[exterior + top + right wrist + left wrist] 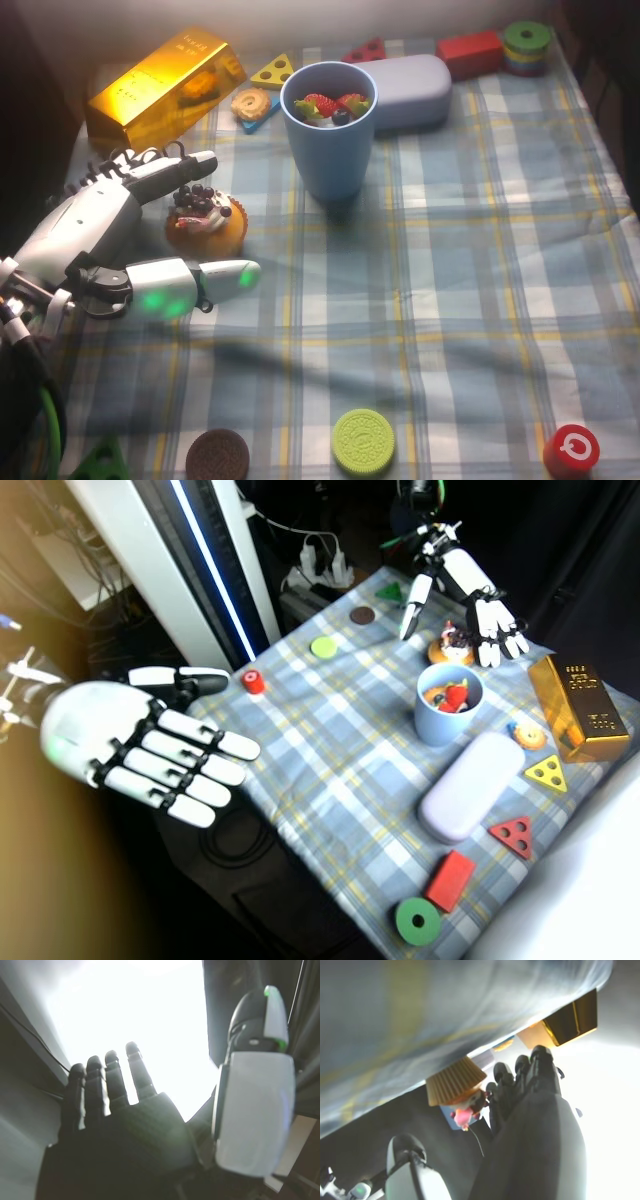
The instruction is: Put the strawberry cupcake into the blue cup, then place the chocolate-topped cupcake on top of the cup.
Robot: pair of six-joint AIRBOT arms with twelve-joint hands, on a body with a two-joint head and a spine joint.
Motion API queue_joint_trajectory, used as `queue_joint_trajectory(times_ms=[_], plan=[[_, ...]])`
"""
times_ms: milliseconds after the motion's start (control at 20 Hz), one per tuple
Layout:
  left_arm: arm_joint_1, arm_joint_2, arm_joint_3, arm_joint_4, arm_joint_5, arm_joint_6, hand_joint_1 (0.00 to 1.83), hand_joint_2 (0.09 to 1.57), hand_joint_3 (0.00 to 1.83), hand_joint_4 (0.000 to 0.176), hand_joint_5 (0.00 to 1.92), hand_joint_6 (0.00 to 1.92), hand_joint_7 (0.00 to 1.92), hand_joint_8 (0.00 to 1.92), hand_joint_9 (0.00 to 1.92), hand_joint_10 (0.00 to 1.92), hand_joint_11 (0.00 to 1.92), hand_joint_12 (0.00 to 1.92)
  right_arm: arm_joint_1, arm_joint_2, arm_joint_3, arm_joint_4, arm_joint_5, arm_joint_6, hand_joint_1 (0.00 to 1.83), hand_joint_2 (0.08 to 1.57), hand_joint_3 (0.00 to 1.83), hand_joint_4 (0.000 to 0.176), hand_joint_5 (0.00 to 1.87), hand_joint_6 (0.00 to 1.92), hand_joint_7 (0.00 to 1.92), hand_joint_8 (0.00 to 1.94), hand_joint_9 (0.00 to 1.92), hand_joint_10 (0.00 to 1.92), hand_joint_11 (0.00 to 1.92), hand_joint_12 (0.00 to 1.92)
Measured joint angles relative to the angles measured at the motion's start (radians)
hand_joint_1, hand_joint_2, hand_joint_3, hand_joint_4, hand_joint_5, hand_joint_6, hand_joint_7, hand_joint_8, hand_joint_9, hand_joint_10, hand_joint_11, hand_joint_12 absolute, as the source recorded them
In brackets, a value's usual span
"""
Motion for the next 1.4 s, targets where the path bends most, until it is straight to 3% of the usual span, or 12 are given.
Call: queue_joint_trajectory(times_ms=[50, 100, 150, 650, 950, 1000, 1050, 1100, 1150, 1250, 1300, 1400], plan=[[-0.001, 0.000, 0.000, -0.004, 0.004, 0.000, 0.71, 0.76, 0.00, 0.108, 0.43, 0.01, 0.37, 0.00, 0.09, 0.00, 0.00, 0.00, 0.000, 0.000, -0.001, -0.002, -0.001, 0.000, 0.13, 0.79, 0.00, 0.052, 0.00, 0.00, 0.00, 0.00, 0.00, 0.00, 0.00, 0.00], [-0.001, -0.002, 0.006, 0.000, 0.005, 0.000, 0.73, 0.76, 0.00, 0.104, 0.44, 0.01, 0.37, 0.00, 0.09, 0.00, 0.00, 0.00, 0.000, 0.000, -0.001, -0.004, 0.000, 0.000, 0.12, 0.81, 0.00, 0.005, 0.00, 0.00, 0.00, 0.00, 0.00, 0.00, 0.00, 0.00], [-0.003, -0.003, 0.008, -0.004, 0.006, 0.000, 0.75, 0.76, 0.00, 0.100, 0.45, 0.01, 0.39, 0.01, 0.10, 0.01, 0.00, 0.00, 0.000, 0.000, -0.001, -0.005, 0.001, 0.001, 0.14, 0.82, 0.00, 0.000, 0.00, 0.00, 0.00, 0.00, 0.00, 0.00, 0.00, 0.00], [-0.016, -0.034, 0.062, -0.032, 0.047, -0.001, 0.96, 0.80, 0.00, 0.099, 0.63, 0.01, 0.65, 0.02, 0.16, 0.00, 0.00, 0.00, -0.006, -0.003, -0.001, -0.004, 0.000, 0.002, 0.18, 0.81, 0.00, 0.012, 0.00, 0.00, 0.00, 0.00, 0.00, 0.00, 0.00, 0.00], [-0.026, -0.034, 0.072, -0.036, 0.047, -0.001, 0.98, 0.81, 0.00, 0.133, 0.78, 0.01, 0.87, 0.01, 0.22, 0.00, 0.00, 0.00, -0.007, -0.008, -0.001, -0.004, 0.000, 0.002, 0.20, 0.81, 0.00, 0.000, 0.00, 0.00, 0.00, 0.00, 0.00, 0.00, 0.00, 0.00], [-0.026, -0.034, 0.073, -0.037, 0.043, -0.001, 0.95, 0.84, 0.01, 0.132, 0.79, 0.01, 0.89, 0.02, 0.24, 0.01, 0.00, 0.00, -0.007, -0.010, -0.001, -0.005, 0.000, 0.002, 0.20, 0.80, 0.00, 0.005, 0.00, 0.00, 0.00, 0.00, 0.00, 0.00, 0.00, 0.00], [-0.026, -0.034, 0.072, -0.037, 0.042, -0.001, 0.97, 0.85, 0.01, 0.090, 0.82, 0.02, 0.90, 0.02, 0.25, 0.01, 0.00, 0.00, -0.007, -0.012, -0.001, -0.005, 0.000, 0.002, 0.18, 0.80, 0.00, 0.019, 0.00, 0.00, 0.00, 0.00, 0.00, 0.00, 0.00, 0.00], [-0.028, -0.034, 0.072, -0.038, 0.042, -0.001, 0.97, 0.86, 0.01, 0.078, 0.83, 0.01, 0.92, 0.01, 0.26, 0.01, 0.00, 0.00, -0.008, -0.013, -0.001, -0.005, 0.000, 0.002, 0.16, 0.80, 0.00, 0.023, 0.00, 0.00, 0.00, 0.00, 0.00, 0.00, 0.00, 0.00], [-0.028, -0.034, 0.072, -0.038, 0.039, -0.001, 0.95, 0.87, 0.01, 0.092, 0.84, 0.01, 0.92, 0.01, 0.27, 0.01, 0.00, 0.00, -0.015, -0.014, -0.001, -0.005, 0.004, 0.003, 0.17, 0.80, 0.00, 0.015, 0.00, 0.00, 0.00, 0.00, 0.00, 0.00, 0.00, 0.00], [-0.031, -0.034, 0.071, -0.038, 0.037, 0.000, 0.94, 0.88, 0.01, 0.093, 0.86, 0.01, 0.94, 0.01, 0.27, 0.00, 0.00, 0.00, -0.019, -0.015, -0.001, -0.005, 0.000, 0.003, 0.19, 0.79, 0.00, 0.034, 0.00, 0.00, 0.00, 0.00, 0.00, 0.00, 0.00, 0.00], [-0.035, -0.031, 0.067, -0.040, 0.038, 0.001, 0.95, 0.88, 0.00, 0.080, 0.89, 0.02, 0.95, 0.01, 0.30, 0.01, 0.00, 0.00, -0.019, -0.015, -0.001, -0.003, 0.000, 0.006, 0.19, 0.78, 0.00, 0.039, 0.00, 0.00, 0.00, 0.00, 0.00, 0.00, 0.00, 0.00], [-0.037, -0.022, 0.051, -0.037, 0.038, 0.001, 1.02, 0.88, 0.00, 0.106, 0.90, 0.01, 0.95, 0.01, 0.31, 0.01, 0.00, 0.00, -0.019, -0.015, -0.001, -0.003, 0.000, 0.010, 0.19, 0.79, 0.00, 0.008, 0.00, 0.00, 0.00, 0.00, 0.00, 0.00, 0.00, 0.00]])
